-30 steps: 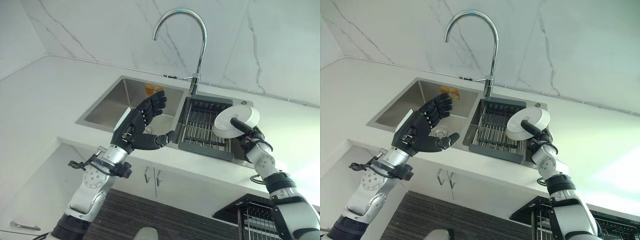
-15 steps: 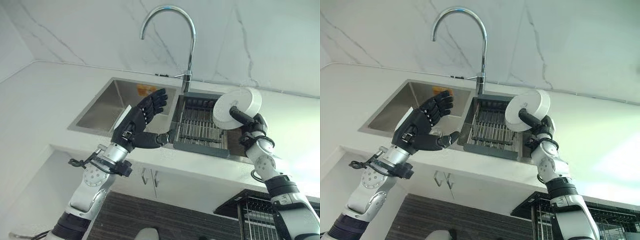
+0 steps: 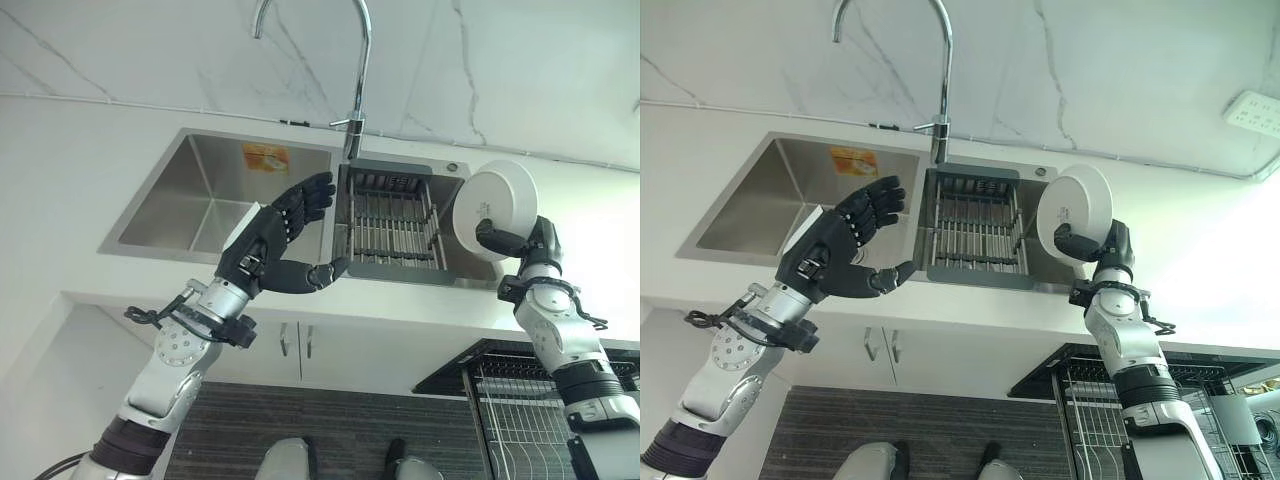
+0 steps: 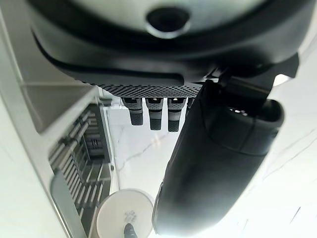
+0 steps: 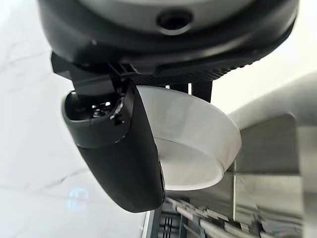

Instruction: Place the dishes in the dishwasher.

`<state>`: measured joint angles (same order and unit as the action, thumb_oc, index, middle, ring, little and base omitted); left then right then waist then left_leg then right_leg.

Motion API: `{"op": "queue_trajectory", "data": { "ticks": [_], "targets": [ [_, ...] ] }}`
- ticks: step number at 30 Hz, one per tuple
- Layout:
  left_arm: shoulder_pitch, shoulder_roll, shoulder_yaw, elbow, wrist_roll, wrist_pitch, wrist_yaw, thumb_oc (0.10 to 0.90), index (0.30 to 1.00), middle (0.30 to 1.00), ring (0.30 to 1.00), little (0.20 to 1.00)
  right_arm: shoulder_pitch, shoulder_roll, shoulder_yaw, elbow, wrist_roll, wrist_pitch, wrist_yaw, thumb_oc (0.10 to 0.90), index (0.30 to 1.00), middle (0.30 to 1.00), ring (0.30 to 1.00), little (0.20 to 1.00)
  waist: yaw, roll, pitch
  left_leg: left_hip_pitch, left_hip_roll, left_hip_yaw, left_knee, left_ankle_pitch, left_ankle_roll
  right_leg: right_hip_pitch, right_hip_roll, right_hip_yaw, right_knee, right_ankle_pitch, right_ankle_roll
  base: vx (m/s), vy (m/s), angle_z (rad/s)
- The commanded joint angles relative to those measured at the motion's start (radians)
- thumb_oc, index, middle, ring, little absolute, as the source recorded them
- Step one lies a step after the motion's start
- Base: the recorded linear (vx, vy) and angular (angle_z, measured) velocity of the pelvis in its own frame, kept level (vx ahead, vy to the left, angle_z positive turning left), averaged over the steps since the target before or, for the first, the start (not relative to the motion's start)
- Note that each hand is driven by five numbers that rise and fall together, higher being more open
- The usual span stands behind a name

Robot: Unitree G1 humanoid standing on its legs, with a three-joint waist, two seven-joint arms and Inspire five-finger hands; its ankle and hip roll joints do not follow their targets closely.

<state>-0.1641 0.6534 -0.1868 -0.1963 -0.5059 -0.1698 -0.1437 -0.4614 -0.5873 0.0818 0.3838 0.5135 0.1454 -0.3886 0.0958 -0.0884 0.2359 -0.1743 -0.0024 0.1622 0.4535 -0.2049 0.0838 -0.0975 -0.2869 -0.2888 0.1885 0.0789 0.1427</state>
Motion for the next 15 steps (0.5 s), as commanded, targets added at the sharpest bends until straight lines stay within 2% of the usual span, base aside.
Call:
{"op": "queue_trajectory", "data": {
  "ticks": [1,5,7,8,9,12,13,14,15],
  "targets": [
    [-0.038,-0.016,0.067,-0.104,-0.031,-0.146,-0.027,0.800,0.900,0.900,0.900,0.900,-0.003,-0.070,-0.104,-0.206,0.033,-0.159,0.018,0.400,0.300,0.300,0.300,0.300,0.023,0.013,-0.082,0.122,-0.023,-0.096,-0.154,-0.094,-0.046,-0.047,-0.014,-0.013,0.112,-0.061,0.080,0.00,0.000,0.00],
    [-0.001,-0.041,0.089,-0.112,-0.036,-0.138,-0.090,0.800,0.900,0.900,0.900,0.900,0.115,-0.011,-0.186,-0.333,0.103,-0.222,0.063,0.400,0.300,0.300,0.300,0.300,0.007,0.012,-0.082,0.121,-0.012,-0.075,-0.154,-0.096,-0.046,-0.053,-0.024,-0.026,0.112,-0.050,0.085,0.03,0.009,0.09],
    [0.049,-0.040,0.109,-0.130,-0.021,-0.155,-0.087,0.800,0.900,0.900,0.900,0.900,0.205,0.088,-0.219,-0.452,0.174,-0.305,0.134,0.400,0.300,0.300,0.300,0.300,-0.017,0.020,-0.072,0.125,0.004,-0.058,-0.154,-0.091,-0.043,-0.073,-0.014,-0.030,0.112,0.016,0.091,-0.02,-0.001,-0.11],
    [0.053,-0.040,0.113,-0.132,-0.017,-0.158,-0.087,0.800,0.900,0.900,0.900,0.900,0.216,0.100,-0.223,-0.469,0.190,-0.316,0.142,0.400,0.300,0.300,0.300,0.300,-0.018,0.028,-0.070,0.129,0.012,-0.055,-0.154,-0.095,-0.040,-0.050,-0.002,-0.035,0.112,0.004,0.088,-0.10,-0.017,-0.33],
    [0.054,-0.040,0.118,-0.140,-0.003,-0.161,-0.077,0.800,0.900,0.900,0.900,0.900,0.232,0.121,-0.224,-0.497,0.222,-0.338,0.159,0.400,0.300,0.300,0.300,0.300,-0.016,0.041,-0.071,0.124,0.027,-0.039,-0.154,-0.088,-0.035,-0.003,0.007,-0.068,0.112,-0.009,0.073,-0.12,-0.021,-0.41],
    [0.046,-0.039,0.128,-0.136,0.018,-0.176,-0.039,0.800,0.900,0.900,0.900,0.900,0.227,0.154,-0.211,-0.527,0.297,-0.383,0.208,0.400,0.300,0.300,0.300,0.300,-0.001,0.072,-0.079,0.102,0.073,0.006,-0.154,-0.062,-0.036,0.097,0.008,-0.138,0.112,-0.003,0.040,-0.18,-0.049,-0.21],
    [0.043,-0.037,0.131,-0.133,0.018,-0.178,-0.035,0.800,0.900,0.900,0.900,0.900,0.226,0.159,-0.208,-0.531,0.297,-0.389,0.215,0.400,0.300,0.300,0.300,0.300,0.001,0.073,-0.079,0.099,0.076,0.011,-0.154,-0.061,-0.036,0.109,0.008,-0.140,0.112,-0.008,0.038,-0.18,-0.129,-0.63],
    [0.041,-0.029,0.150,-0.134,0.010,-0.176,-0.028,0.800,0.900,0.900,0.900,0.900,0.231,0.175,-0.201,-0.553,0.299,-0.410,0.232,0.400,0.300,0.300,0.300,0.300,0.012,0.067,-0.087,0.085,0.075,0.032,-0.154,-0.057,-0.039,0.148,0.007,-0.142,0.112,-0.040,0.036,-0.11,-0.215,-0.83],
    [0.042,-0.020,0.163,-0.144,-0.002,-0.166,-0.016,0.800,0.900,0.900,0.900,0.900,0.238,0.190,-0.192,-0.593,0.293,-0.428,0.234,0.400,0.300,0.300,0.300,0.300,0.028,0.058,-0.098,0.085,0.070,0.035,-0.154,-0.076,-0.054,0.162,-0.016,-0.149,0.112,-0.055,0.060,-0.11,-0.251,-0.78]
  ]
}}
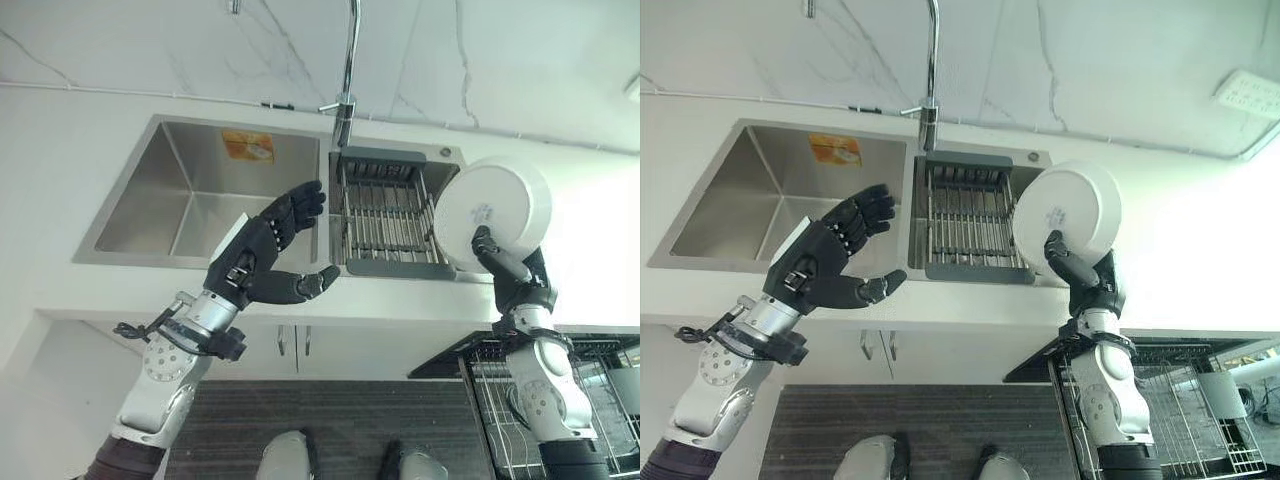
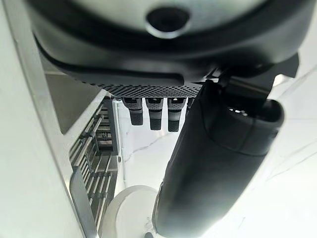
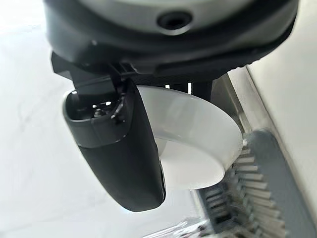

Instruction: Place the dishes in the dishwasher.

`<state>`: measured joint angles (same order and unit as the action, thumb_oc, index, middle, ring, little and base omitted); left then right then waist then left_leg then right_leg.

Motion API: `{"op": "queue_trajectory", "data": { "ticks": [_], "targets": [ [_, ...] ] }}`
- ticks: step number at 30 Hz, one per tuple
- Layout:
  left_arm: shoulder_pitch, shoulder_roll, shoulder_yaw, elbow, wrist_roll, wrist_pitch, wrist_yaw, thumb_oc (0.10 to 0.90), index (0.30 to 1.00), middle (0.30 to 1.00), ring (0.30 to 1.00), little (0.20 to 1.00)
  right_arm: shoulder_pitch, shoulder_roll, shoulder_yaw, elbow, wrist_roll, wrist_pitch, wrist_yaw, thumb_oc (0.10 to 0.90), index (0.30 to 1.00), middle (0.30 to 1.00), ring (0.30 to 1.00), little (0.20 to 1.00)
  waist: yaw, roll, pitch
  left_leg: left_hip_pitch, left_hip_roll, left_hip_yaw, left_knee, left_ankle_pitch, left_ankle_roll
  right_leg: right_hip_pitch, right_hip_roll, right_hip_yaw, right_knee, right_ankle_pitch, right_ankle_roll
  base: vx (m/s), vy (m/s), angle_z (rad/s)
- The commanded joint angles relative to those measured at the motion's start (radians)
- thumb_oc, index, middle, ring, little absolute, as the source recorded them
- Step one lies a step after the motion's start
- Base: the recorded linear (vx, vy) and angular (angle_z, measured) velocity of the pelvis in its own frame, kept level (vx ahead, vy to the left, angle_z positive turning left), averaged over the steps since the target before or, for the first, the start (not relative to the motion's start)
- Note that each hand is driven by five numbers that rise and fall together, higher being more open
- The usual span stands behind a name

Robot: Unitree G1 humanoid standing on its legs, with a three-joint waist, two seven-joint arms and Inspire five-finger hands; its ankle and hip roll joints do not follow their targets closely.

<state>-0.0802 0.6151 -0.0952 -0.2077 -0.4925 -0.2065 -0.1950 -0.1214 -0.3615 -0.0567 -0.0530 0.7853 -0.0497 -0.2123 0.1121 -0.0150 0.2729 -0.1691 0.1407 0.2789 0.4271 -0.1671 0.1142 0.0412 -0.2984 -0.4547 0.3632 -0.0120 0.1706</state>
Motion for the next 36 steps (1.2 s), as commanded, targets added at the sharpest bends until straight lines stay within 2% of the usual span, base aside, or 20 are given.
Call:
{"op": "queue_trajectory", "data": {
  "ticks": [1,3,6,7,17,22,27,29,30,31,33,35,36],
  "targets": [
    [-0.039,0.022,0.080,-0.137,-0.021,-0.123,0.035,0.800,0.900,0.900,0.900,0.900,-0.097,-0.030,-0.054,-0.172,0.022,-0.239,0.059,0.400,0.300,0.300,0.300,0.300,0.018,-0.018,-0.140,0.077,-0.069,-0.073,-0.127,-0.110,-0.090,0.029,-0.009,0.010,-0.063,0.010,0.034,-0.05,-0.244,-0.95],
    [-0.028,0.019,0.103,-0.145,-0.048,-0.111,0.028,0.800,0.900,0.900,0.900,0.900,-0.082,-0.027,-0.062,-0.225,0.040,-0.229,0.070,0.400,0.300,0.300,0.300,0.300,0.018,-0.013,-0.152,0.083,-0.047,-0.052,-0.127,-0.104,-0.116,0.022,-0.010,-0.002,-0.063,-0.060,0.031,-0.07,-0.205,-1.17],
    [-0.012,-0.010,0.114,-0.180,-0.046,-0.102,0.019,0.800,0.900,0.900,0.900,0.900,-0.066,-0.034,-0.064,-0.300,0.022,-0.202,0.063,0.400,0.300,0.300,0.300,0.300,-0.005,-0.003,-0.167,0.084,-0.013,-0.037,-0.127,-0.087,-0.142,-0.011,0.024,0.019,-0.063,-0.145,0.007,-0.09,-0.194,-0.64],
    [-0.008,-0.024,0.115,-0.194,-0.036,-0.101,0.014,0.800,0.900,0.900,0.900,0.900,-0.057,-0.037,-0.066,-0.324,0.016,-0.200,0.061,0.400,0.300,0.300,0.300,0.300,-0.017,0.000,-0.167,0.074,0.000,-0.014,-0.127,-0.062,-0.143,-0.032,0.032,0.012,-0.063,-0.145,-0.005,-0.15,-0.197,-0.53],
    [0.008,-0.066,0.073,-0.232,0.023,-0.092,0.015,0.800,0.900,0.900,0.900,0.900,-0.001,-0.056,-0.049,-0.438,-0.002,-0.184,0.084,0.400,0.300,0.300,0.300,0.300,-0.108,0.017,-0.175,0.063,0.047,0.017,-0.127,-0.042,-0.186,-0.105,0.103,0.107,-0.063,-0.181,-0.039,-0.06,-0.184,-0.33],
    [0.004,-0.057,0.040,-0.236,0.024,-0.096,0.012,0.800,0.900,0.900,0.900,0.900,0.001,-0.065,-0.023,-0.456,-0.068,-0.185,0.081,0.400,0.300,0.300,0.300,0.300,-0.128,0.028,-0.170,0.060,0.069,0.021,-0.127,-0.029,-0.196,-0.111,0.134,0.128,-0.063,-0.196,-0.060,-0.06,-0.155,-0.04],
    [0.035,-0.071,0.007,-0.237,0.055,-0.063,-0.012,0.800,0.900,0.900,0.900,0.900,-0.002,-0.098,-0.006,-0.471,-0.170,-0.168,0.091,0.400,0.300,0.300,0.300,0.300,-0.131,0.035,-0.156,0.057,0.099,0.016,-0.127,-0.004,-0.215,-0.116,0.180,0.148,-0.063,-0.212,-0.089,-0.04,-0.156,-0.09],
    [0.059,-0.075,-0.007,-0.236,0.073,-0.047,-0.034,0.800,0.900,0.900,0.900,0.900,-0.004,-0.124,-0.010,-0.482,-0.197,-0.153,0.084,0.400,0.300,0.300,0.300,0.300,-0.125,0.035,-0.147,0.064,0.094,0.014,-0.127,0.007,-0.217,-0.116,0.189,0.152,-0.063,-0.212,-0.096,0.00,-0.074,-0.06],
    [0.078,-0.076,-0.019,-0.231,0.073,-0.022,-0.056,0.800,0.900,0.900,0.900,0.900,-0.003,-0.137,-0.011,-0.483,-0.215,-0.139,0.088,0.400,0.300,0.300,0.300,0.300,-0.114,0.032,-0.141,0.070,0.075,0.002,-0.127,0.015,-0.216,-0.117,0.191,0.161,-0.063,-0.207,-0.099,0.01,-0.038,-0.08],
    [0.097,-0.080,-0.021,-0.226,0.069,-0.018,-0.078,0.800,0.900,0.900,0.900,0.900,-0.002,-0.148,-0.014,-0.484,-0.211,-0.132,0.097,0.400,0.300,0.300,0.300,0.300,-0.098,0.029,-0.133,0.068,0.044,-0.026,-0.127,0.017,-0.209,-0.114,0.188,0.167,-0.063,-0.203,-0.098,0.02,-0.006,-0.17],
    [0.148,-0.082,-0.021,-0.208,0.046,0.001,-0.124,0.800,0.900,0.900,0.900,0.900,-0.002,-0.161,-0.006,-0.483,-0.219,-0.125,0.130,0.400,0.300,0.300,0.300,0.300,-0.069,0.029,-0.122,0.067,-0.050,-0.098,-0.127,-0.008,-0.175,-0.115,0.191,0.188,-0.063,-0.196,-0.088,0.03,0.042,-0.44],
    [0.198,-0.082,-0.017,-0.196,0.005,0.038,-0.209,0.800,0.900,0.900,0.900,0.900,0.012,-0.161,0.012,-0.494,-0.256,-0.140,0.139,0.400,0.300,0.300,0.300,0.300,-0.055,0.030,-0.126,0.066,-0.084,-0.100,-0.127,-0.018,-0.153,-0.124,0.191,0.189,-0.063,-0.185,-0.081,0.01,0.056,-0.55],
    [0.221,-0.079,-0.043,-0.175,-0.015,0.095,-0.284,0.800,0.900,0.900,0.900,0.900,0.025,-0.146,0.025,-0.492,-0.294,-0.171,0.135,0.400,0.300,0.300,0.300,0.300,-0.053,0.029,-0.130,0.070,-0.086,-0.085,-0.127,-0.029,-0.147,-0.124,0.188,0.172,-0.063,-0.177,-0.076,0.01,0.045,-0.32]
  ]
}}
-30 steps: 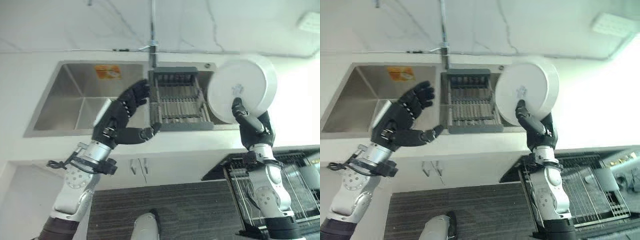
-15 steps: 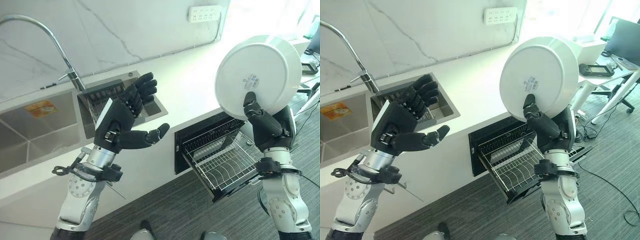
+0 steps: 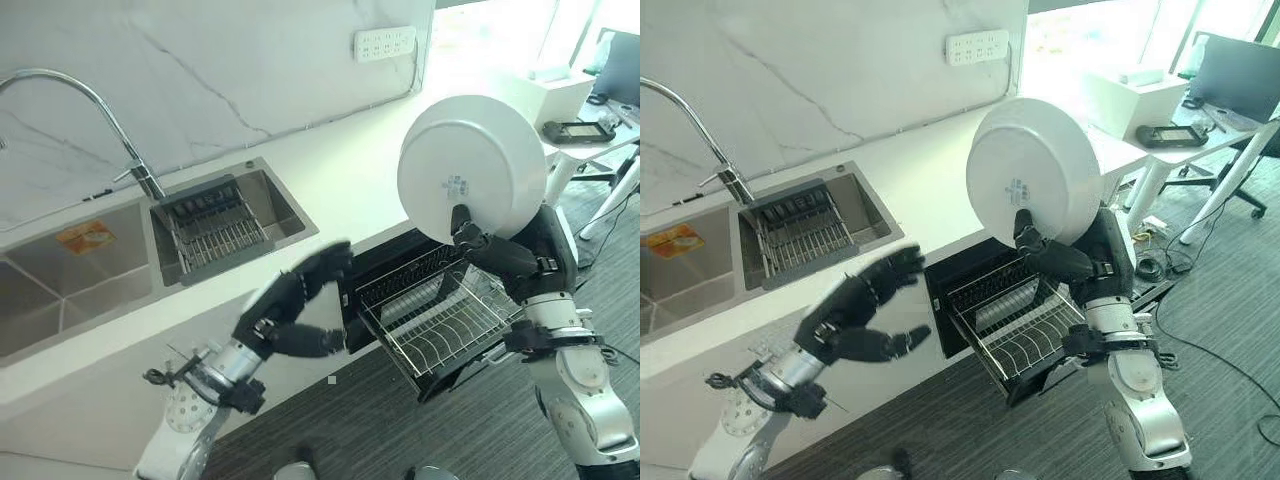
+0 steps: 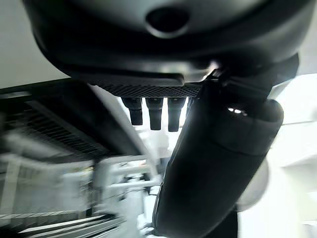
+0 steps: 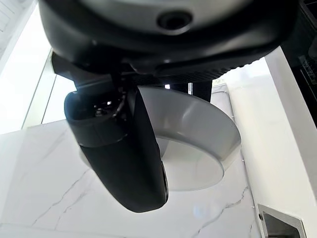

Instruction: Place the dishes in the dishwasher.

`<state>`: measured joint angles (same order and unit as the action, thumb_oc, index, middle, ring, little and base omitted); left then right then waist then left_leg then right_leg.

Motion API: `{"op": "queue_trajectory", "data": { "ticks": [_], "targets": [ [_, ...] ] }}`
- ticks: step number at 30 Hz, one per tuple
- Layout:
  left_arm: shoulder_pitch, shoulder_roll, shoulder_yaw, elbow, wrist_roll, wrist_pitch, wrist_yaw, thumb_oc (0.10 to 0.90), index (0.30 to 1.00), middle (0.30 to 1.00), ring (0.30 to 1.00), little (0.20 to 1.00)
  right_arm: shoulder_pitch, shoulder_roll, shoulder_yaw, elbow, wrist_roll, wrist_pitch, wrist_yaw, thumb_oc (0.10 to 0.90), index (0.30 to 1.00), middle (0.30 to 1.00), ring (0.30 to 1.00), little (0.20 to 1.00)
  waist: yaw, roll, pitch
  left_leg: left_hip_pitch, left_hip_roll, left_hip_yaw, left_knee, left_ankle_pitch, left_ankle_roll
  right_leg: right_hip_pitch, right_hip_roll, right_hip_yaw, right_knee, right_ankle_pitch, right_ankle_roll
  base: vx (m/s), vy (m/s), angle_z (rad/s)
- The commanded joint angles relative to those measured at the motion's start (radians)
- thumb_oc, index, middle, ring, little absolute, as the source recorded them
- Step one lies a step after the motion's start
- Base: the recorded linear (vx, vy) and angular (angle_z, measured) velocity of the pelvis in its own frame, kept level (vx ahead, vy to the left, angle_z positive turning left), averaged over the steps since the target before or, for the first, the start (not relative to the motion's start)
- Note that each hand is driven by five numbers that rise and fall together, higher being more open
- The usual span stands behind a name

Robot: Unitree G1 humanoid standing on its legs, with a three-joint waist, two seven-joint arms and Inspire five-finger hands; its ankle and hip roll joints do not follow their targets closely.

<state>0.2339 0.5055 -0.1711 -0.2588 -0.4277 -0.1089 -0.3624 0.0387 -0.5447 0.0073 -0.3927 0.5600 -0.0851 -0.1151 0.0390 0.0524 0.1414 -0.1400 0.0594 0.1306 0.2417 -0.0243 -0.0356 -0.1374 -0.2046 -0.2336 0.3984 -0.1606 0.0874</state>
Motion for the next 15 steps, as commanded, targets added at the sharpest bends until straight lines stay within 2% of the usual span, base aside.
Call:
{"op": "queue_trajectory", "data": {
  "ticks": [1,2,3,8,11,15],
  "targets": [
    [-0.092,0.032,0.024,-0.115,-0.086,0.022,-0.138,0.800,0.900,0.900,0.900,0.900,-0.133,0.042,-0.035,-0.150,-0.082,-0.145,0.032,0.400,0.300,0.300,0.300,0.300,0.019,-0.039,0.000,0.041,-0.002,0.067,0.058,-0.174,0.002,0.055,0.092,-0.055,-0.098,-0.028,0.009,0.04,0.052,-0.10],
    [-0.087,0.035,0.005,-0.097,-0.084,0.071,-0.185,0.800,0.900,0.900,0.900,0.900,-0.133,0.046,-0.028,-0.144,-0.095,-0.159,0.023,0.400,0.300,0.300,0.300,0.300,0.015,-0.041,0.000,0.051,-0.002,0.064,0.058,-0.185,0.007,0.058,0.092,-0.058,-0.098,-0.027,0.011,0.08,0.119,0.17],
    [-0.090,0.053,-0.066,-0.061,-0.030,0.146,-0.231,0.800,0.900,0.900,0.900,0.900,-0.138,0.042,-0.016,-0.130,-0.100,-0.167,0.012,0.400,0.300,0.300,0.300,0.300,0.000,-0.039,-0.006,0.059,-0.005,0.061,0.058,-0.209,0.015,0.065,0.095,-0.055,-0.098,-0.033,0.017,0.09,0.147,0.20],
    [-0.126,0.092,-0.167,0.022,-0.014,0.268,-0.264,0.800,0.900,0.900,0.900,0.900,-0.147,-0.004,-0.005,-0.123,-0.098,-0.188,-0.023,0.400,0.300,0.300,0.300,0.300,-0.030,-0.034,-0.022,0.058,-0.019,0.061,0.058,-0.222,0.027,0.058,0.093,-0.038,-0.098,-0.025,0.024,0.04,0.135,0.06],
    [-0.141,0.085,-0.211,0.118,-0.008,0.293,-0.241,0.800,0.900,0.900,0.900,0.900,-0.145,0.001,0.002,-0.110,-0.059,-0.188,-0.029,0.400,0.300,0.300,0.300,0.300,-0.043,-0.034,-0.027,0.067,-0.019,0.080,0.058,-0.238,0.035,0.063,0.080,-0.046,-0.098,-0.021,0.036,0.07,0.134,0.01],
    [-0.139,0.074,-0.211,0.196,0.025,0.268,-0.243,0.800,0.900,0.900,0.900,0.900,-0.130,0.028,0.006,-0.102,0.058,-0.165,0.039,0.400,0.300,0.300,0.300,0.300,-0.053,-0.039,-0.023,0.073,-0.014,0.095,0.058,-0.243,0.044,0.067,0.074,-0.051,-0.098,-0.015,0.040,0.02,0.063,0.00]
  ]
}}
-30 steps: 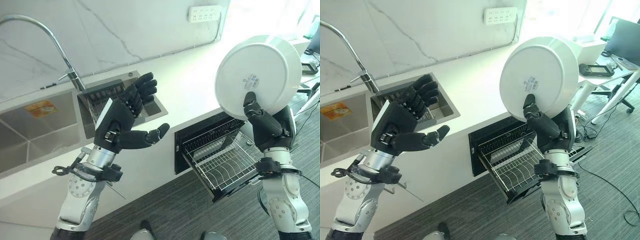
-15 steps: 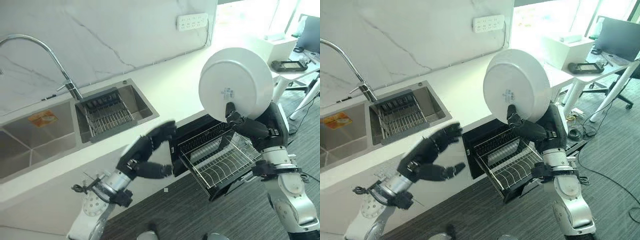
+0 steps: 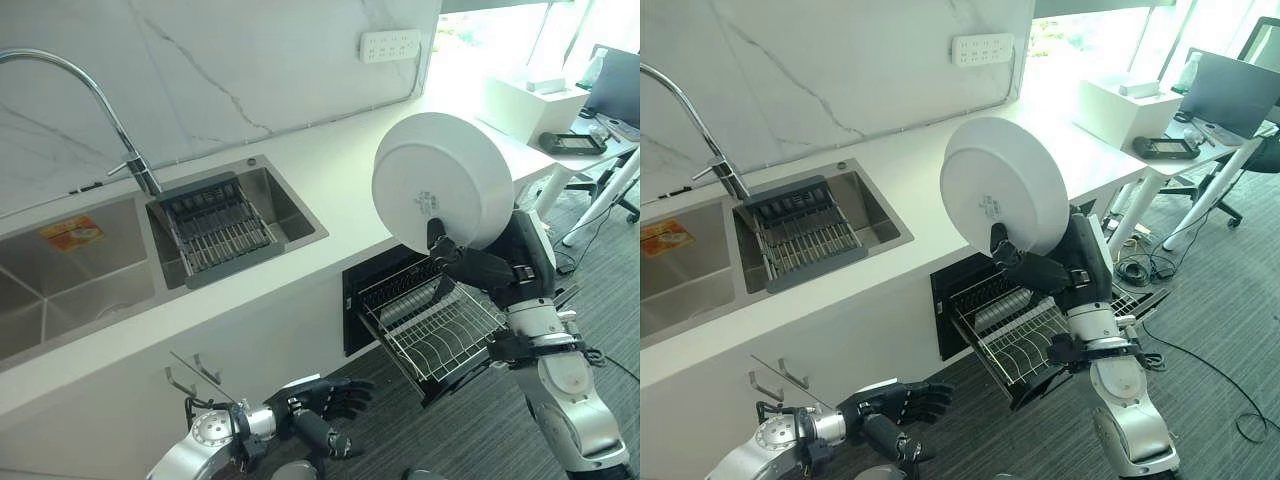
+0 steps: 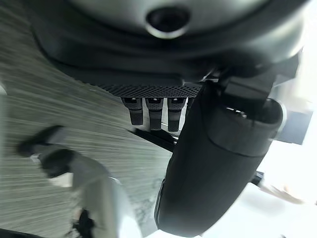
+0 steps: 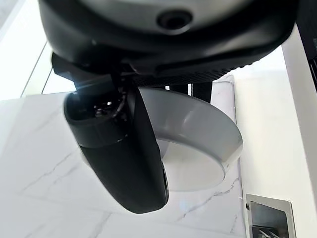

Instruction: Place the dishes in the dishwasher.

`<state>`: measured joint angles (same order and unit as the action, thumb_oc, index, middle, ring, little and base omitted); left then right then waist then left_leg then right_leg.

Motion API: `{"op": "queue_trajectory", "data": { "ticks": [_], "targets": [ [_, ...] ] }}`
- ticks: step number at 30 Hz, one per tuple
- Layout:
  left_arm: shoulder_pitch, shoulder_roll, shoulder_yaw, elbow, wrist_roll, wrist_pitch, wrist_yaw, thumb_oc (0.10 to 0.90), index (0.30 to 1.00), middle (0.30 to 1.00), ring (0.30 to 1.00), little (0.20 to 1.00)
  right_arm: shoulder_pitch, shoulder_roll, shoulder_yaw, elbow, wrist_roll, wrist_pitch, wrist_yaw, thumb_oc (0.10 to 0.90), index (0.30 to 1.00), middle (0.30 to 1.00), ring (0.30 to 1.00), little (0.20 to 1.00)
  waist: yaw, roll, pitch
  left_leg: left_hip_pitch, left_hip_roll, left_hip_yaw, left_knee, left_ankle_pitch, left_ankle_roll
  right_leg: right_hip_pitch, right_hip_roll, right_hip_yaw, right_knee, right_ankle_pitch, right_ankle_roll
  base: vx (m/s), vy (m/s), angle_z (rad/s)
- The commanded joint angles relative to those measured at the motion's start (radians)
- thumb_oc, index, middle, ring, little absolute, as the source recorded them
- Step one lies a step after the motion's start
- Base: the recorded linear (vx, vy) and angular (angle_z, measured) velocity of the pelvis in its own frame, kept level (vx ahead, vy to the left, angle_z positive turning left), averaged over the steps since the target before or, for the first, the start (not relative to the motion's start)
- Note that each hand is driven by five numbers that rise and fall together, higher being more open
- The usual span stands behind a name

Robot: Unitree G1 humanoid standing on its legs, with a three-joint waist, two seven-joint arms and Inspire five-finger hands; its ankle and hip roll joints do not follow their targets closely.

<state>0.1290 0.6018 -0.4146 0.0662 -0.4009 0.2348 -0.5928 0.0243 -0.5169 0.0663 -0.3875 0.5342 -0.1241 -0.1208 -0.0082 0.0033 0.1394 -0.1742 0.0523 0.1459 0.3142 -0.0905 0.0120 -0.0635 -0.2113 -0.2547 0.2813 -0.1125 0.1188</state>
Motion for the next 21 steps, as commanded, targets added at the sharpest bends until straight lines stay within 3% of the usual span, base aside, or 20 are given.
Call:
{"op": "queue_trajectory", "data": {
  "ticks": [1,11,12,21],
  "targets": [
    [-0.029,-0.031,0.037,-0.103,-0.006,-0.097,-0.009,0.800,0.900,0.900,0.900,0.900,-0.107,0.018,-0.048,-0.107,0.120,-0.146,0.091,0.400,0.300,0.300,0.300,0.300,-0.008,0.008,-0.019,0.106,-0.006,0.082,-0.014,-0.177,-0.001,-0.011,0.081,-0.030,0.019,-0.061,0.008,0.02,0.043,0.03],
    [-0.015,-0.047,0.045,-0.075,-0.004,-0.142,0.024,0.800,0.900,0.900,0.900,0.900,-0.135,0.029,-0.056,-0.094,0.060,-0.169,0.056,0.400,0.300,0.300,0.300,0.300,0.004,0.007,-0.032,0.106,-0.009,0.084,-0.014,-0.181,0.008,-0.011,0.090,-0.017,0.019,-0.073,-0.001,-0.01,-0.001,-0.02],
    [-0.041,-0.018,0.086,-0.130,-0.002,-0.202,0.027,0.800,0.900,0.900,0.900,0.900,-0.156,0.031,-0.064,-0.113,0.074,-0.163,0.046,0.400,0.300,0.300,0.300,0.300,0.029,-0.011,0.010,0.133,-0.034,0.023,-0.014,-0.221,0.009,-0.104,-0.043,-0.067,0.019,0.077,0.052,-0.05,-0.023,-0.07],
    [-0.032,-0.032,0.035,-0.090,0.009,-0.216,0.068,0.800,0.900,0.900,0.900,0.900,-0.174,0.013,-0.064,-0.098,0.075,-0.153,0.070,0.400,0.300,0.300,0.300,0.300,0.024,0.000,-0.006,0.147,-0.009,0.055,-0.014,-0.228,0.008,-0.070,-0.029,-0.073,0.019,0.025,0.049,-0.07,-0.028,-0.04]
  ]
}}
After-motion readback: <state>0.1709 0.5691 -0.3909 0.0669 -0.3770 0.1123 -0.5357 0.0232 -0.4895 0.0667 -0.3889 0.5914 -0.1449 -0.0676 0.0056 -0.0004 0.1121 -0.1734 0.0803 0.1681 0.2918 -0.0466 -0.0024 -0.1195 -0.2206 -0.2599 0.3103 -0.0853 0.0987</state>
